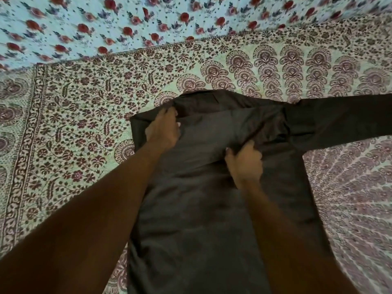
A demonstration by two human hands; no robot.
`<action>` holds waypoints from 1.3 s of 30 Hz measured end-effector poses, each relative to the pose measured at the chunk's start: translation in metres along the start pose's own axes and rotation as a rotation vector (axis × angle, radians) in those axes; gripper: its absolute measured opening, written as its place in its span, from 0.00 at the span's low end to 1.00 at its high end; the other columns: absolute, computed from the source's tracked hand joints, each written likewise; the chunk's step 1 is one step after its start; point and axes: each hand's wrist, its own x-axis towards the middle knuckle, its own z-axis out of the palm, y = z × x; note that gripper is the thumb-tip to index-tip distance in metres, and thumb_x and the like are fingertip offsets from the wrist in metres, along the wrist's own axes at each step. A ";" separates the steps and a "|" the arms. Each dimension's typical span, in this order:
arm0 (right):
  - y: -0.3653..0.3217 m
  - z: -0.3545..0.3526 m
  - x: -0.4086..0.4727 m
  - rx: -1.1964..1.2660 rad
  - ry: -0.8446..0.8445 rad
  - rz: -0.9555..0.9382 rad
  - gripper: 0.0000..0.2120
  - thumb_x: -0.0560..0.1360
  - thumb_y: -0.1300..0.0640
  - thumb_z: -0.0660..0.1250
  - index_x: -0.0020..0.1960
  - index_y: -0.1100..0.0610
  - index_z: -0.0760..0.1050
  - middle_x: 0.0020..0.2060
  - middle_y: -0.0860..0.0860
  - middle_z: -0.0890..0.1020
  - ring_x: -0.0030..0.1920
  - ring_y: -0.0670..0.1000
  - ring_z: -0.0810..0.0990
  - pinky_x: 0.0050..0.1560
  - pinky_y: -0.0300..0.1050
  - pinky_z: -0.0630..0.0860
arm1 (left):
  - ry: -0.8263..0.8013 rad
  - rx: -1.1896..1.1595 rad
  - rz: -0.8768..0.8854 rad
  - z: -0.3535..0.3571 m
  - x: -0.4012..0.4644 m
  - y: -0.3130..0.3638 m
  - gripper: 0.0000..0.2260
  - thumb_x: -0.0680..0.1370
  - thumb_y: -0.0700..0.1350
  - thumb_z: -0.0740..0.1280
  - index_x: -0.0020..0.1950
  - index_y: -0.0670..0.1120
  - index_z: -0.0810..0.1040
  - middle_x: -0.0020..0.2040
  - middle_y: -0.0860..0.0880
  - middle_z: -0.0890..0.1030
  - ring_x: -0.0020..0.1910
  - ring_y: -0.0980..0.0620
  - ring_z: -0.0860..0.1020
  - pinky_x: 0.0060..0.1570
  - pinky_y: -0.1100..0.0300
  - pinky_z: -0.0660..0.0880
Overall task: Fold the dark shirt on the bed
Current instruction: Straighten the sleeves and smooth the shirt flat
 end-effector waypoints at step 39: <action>-0.037 0.094 -0.092 0.471 -0.228 -0.032 0.23 0.63 0.57 0.83 0.48 0.51 0.71 0.44 0.53 0.83 0.50 0.54 0.83 0.44 0.35 0.74 | -0.040 -0.205 -0.117 0.053 -0.245 -0.052 0.21 0.73 0.44 0.70 0.65 0.45 0.70 0.60 0.44 0.74 0.57 0.41 0.76 0.50 0.47 0.77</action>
